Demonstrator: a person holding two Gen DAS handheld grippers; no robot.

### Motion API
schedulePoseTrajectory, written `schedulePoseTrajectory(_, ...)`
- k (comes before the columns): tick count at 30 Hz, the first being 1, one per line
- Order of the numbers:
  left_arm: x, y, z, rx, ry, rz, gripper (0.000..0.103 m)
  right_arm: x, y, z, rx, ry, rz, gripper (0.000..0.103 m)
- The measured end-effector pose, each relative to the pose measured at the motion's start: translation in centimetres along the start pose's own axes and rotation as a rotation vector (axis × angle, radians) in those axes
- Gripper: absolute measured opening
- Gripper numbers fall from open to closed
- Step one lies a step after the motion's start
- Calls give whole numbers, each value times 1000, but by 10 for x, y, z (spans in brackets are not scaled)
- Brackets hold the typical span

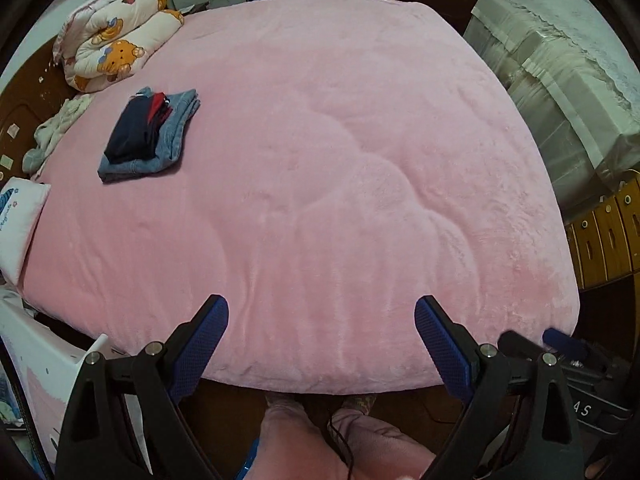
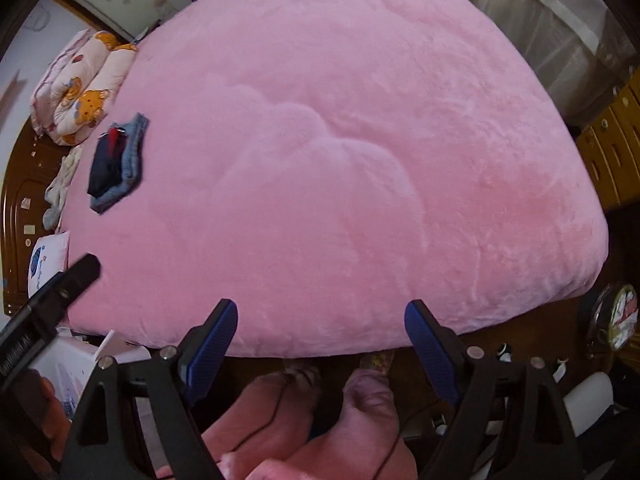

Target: Fold large clothes

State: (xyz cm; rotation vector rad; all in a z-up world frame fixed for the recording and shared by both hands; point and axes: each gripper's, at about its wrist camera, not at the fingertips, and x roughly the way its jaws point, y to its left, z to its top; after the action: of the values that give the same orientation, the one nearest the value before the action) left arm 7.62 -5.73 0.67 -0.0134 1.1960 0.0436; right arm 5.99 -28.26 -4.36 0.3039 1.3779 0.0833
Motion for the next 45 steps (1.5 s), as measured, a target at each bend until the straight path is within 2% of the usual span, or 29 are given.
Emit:
schedulePoseTrajectory(4,-12,5,-8,-40,-26,19,93,-19,21,8,-78,-40,35,86)
schedulePoseTrajectory(6,-7,13,-14,-67,-9,19,93,-22,29,11,-102,-54,22,87)
schedulePoseTrajectory(10,-3,26,-15,-48,21,4,93,-22,45,10,-106,-59,15,89)
schedulePoseTrajectory(13,-5,33,-11,-23,8,10,94,-25,56,7,-116,-62,9,92)
schedulePoseTrajectory(20,-4,49,-14,-8,18,6,99,-30,75,0,-111,-92,-63,97)
schedulePoseTrajectory(23,-3,60,-16,-27,26,-11,102,-31,80,-5,-111,-93,-87,103)
schedulePoseTrajectory(30,-3,68,-22,-26,15,-15,102,-33,88,-15,-122,-102,-132,103)
schedulePoseTrajectory(45,-15,68,-30,-20,-15,-16,102,-46,91,-26,-136,-148,-115,103)
